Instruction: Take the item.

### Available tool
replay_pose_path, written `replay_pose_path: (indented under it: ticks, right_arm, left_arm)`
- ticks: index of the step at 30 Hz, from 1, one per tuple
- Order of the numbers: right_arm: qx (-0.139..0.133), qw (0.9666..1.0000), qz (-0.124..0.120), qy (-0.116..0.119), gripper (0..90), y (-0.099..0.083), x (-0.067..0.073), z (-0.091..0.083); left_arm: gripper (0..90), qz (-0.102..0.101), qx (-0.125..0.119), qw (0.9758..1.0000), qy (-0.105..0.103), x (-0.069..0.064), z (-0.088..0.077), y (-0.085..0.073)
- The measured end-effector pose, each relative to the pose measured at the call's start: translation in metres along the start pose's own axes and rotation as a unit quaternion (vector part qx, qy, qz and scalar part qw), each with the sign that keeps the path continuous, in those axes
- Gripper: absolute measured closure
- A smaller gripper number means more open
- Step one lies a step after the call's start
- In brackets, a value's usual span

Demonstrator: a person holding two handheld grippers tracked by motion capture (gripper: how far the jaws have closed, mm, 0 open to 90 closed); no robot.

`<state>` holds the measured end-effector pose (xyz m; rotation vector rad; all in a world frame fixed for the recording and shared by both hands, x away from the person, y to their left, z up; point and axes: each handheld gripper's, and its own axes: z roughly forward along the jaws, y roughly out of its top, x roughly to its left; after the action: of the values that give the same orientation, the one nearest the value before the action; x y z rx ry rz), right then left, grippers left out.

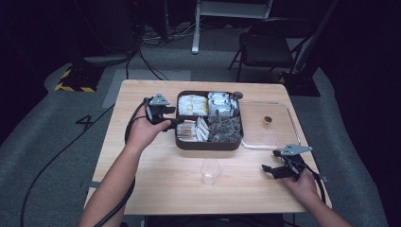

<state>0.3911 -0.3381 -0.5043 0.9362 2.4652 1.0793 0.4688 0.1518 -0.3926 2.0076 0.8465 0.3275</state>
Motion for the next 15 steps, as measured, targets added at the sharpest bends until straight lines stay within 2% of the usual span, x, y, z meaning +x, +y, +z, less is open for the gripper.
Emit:
replay_pose_path:
  ticks: [3, 7, 15]
  right_arm:
    - [0.000, 1.0000, 0.000, 0.000, 14.3, 0.000, 0.000, 0.000]
    - [0.000, 1.0000, 0.000, 0.000, 14.3, 0.000, 0.000, 0.000]
    - [0.000, 1.0000, 0.000, 0.000, 14.7, 0.000, 0.000, 0.000]
  left_arm:
    - [41.2, 0.007, 0.005, 1.0000, 0.004, 0.001, 0.011, 0.006]
    - [42.1, 0.006, 0.012, 0.9999, 0.001, 0.001, 0.023, 0.015]
    - [43.3, 0.022, 0.023, 0.9995, 0.005, -0.002, 0.048, 0.030]
